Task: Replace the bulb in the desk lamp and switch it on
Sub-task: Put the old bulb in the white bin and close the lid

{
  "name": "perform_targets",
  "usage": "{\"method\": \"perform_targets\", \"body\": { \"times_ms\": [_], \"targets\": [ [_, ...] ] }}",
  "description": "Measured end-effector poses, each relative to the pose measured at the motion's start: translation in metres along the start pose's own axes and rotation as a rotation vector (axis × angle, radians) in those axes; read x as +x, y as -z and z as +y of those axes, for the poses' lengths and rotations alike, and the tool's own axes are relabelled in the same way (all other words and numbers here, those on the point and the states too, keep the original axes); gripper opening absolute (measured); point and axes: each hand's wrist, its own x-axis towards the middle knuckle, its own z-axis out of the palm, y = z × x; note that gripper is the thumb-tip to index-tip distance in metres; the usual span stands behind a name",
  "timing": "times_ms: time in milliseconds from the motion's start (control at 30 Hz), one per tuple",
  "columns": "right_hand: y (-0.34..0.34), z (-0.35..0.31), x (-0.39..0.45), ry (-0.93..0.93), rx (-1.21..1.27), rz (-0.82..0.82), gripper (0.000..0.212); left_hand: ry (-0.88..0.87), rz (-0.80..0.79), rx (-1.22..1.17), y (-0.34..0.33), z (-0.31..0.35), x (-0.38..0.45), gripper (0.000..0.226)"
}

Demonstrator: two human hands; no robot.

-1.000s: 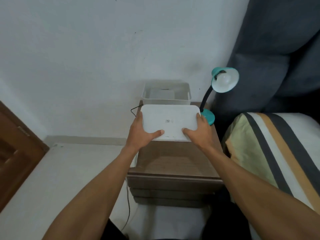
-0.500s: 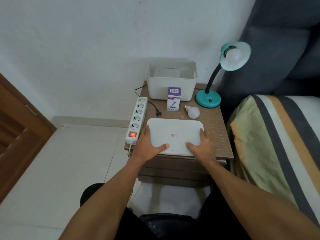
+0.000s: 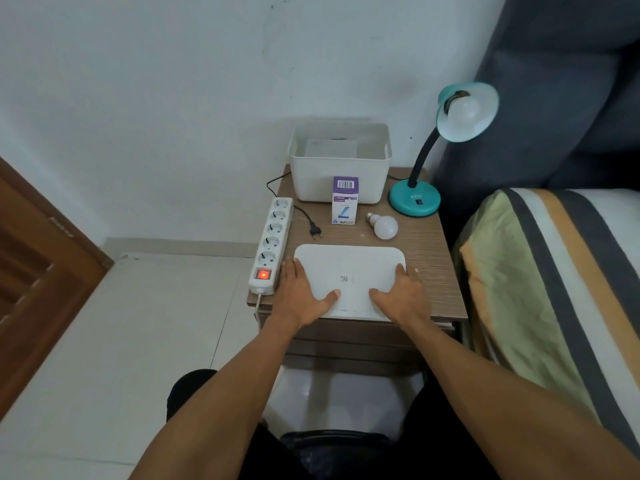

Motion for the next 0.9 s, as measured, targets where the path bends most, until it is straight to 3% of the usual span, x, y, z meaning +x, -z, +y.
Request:
{"method": "perform_targets", "body": {
  "times_ms": [300, 467, 800, 900],
  "targets": [
    [0.046, -0.044, 0.068, 0.158, 0.134, 0.172, 0.048, -0.084, 0.19, -0.126, 0.047, 0.027, 0.068, 0.102],
    [0.05, -0.056, 0.122, 0.169, 0.137, 0.112, 0.058, -0.146, 0.309, -0.265, 0.09, 0.038, 0.141, 0.095],
    [0.033, -0.046, 0.177, 0.288, 0.029, -0.016, 0.052, -0.203, 0.248, -0.28, 0.123, 0.039, 0.253, 0.132],
    [0.029, -0.041, 0.182, 0.376, -0.043, -0.009, 0.041, -0.191, 0.216, -0.293, 0.124, 0.041, 0.268, 0.137]
  ]
}}
